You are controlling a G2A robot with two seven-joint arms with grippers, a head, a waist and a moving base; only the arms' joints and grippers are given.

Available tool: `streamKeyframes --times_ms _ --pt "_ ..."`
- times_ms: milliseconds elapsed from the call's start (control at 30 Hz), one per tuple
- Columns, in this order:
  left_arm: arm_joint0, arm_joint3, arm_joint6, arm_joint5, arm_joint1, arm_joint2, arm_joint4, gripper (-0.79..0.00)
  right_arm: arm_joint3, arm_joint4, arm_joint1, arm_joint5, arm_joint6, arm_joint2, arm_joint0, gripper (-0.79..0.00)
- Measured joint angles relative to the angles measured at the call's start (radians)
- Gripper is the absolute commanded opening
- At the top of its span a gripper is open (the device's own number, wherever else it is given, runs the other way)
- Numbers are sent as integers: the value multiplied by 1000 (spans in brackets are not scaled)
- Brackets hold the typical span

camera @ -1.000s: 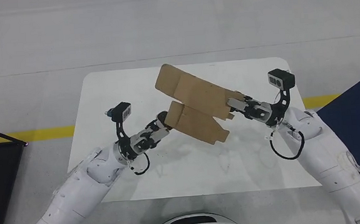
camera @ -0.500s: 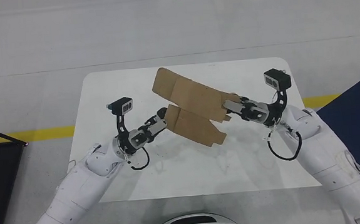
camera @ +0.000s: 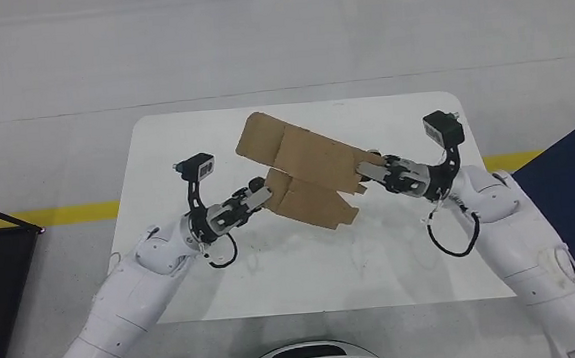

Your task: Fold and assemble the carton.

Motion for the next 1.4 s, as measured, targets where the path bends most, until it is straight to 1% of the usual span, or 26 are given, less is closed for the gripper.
streamKeyframes --times_ms 67,167,233,300,333,433,533,567,633,733,800,867,933,1000,1100,1167,1200,1267,1300,1367,1400 --pt "-1 4 23 0 -2 -55 99 -785 1 -123 -3 0 -77 61 -18 0" --pt "17 -29 86 0 -6 -124 273 -785 -39 -349 -10 4 -216 146 -66 0" --pt "31 -57 133 0 -8 -164 407 -785 -100 -528 -17 46 -308 197 -98 0" --pt "43 -83 172 0 -9 -184 519 -785 -176 -679 -23 96 -377 216 -126 0" --pt "50 -101 197 0 -10 -187 582 -785 -222 -767 -27 130 -414 215 -141 0" --pt "61 -135 253 0 -13 -176 684 -785 -294 -954 -37 216 -473 178 -145 0" --pt "59 -137 300 0 -13 -169 739 -785 -306 -1076 -46 283 -476 110 -118 0" --pt "57 -133 314 0 -14 -171 756 -785 -306 -1095 -49 285 -472 87 -111 0" --pt "56 -122 355 0 -16 -177 788 -785 -298 -1101 -52 247 -456 33 -97 0" --pt "51 -106 425 15 -23 -186 830 -785 -273 -1068 -55 181 -431 -18 -74 0" --pt "50 -105 465 35 -29 -183 854 -785 -259 -1054 -56 180 -423 -31 -62 0" --pt "47 -103 499 52 -34 -176 877 -785 -238 -1033 -59 215 -428 -35 -54 0" --pt "41 -97 515 56 -38 -169 896 -785 -207 -964 -61 241 -446 -33 -50 0" --pt "35 -91 525 56 -41 -166 905 -785 -173 -877 -61 238 -458 -23 -48 0" --pt "26 -84 540 60 -44 -164 913 -785 -114 -703 -57 184 -450 -3 -50 0" --pt "22 -79 545 63 -46 -163 917 -785 -94 -613 -51 130 -422 11 -56 0" --pt "20 -77 547 64 -48 -161 918 -785 -89 -564 -46 78 -401 13 -63 0" --pt "15 -74 550 67 -49 -160 919 -785 -86 -513 -37 11 -360 20 -72 0" --pt "13 -72 551 68 -50 -159 920 -785 -94 -501 -33 -2 -338 22 -76 0" --pt "7 -69 551 70 -52 -153 922 -785 -114 -513 -27 5 -295 23 -83 0" --pt "5 -69 548 70 -53 -149 922 -785 -119 -532 -27 26 -284 23 -82 0"
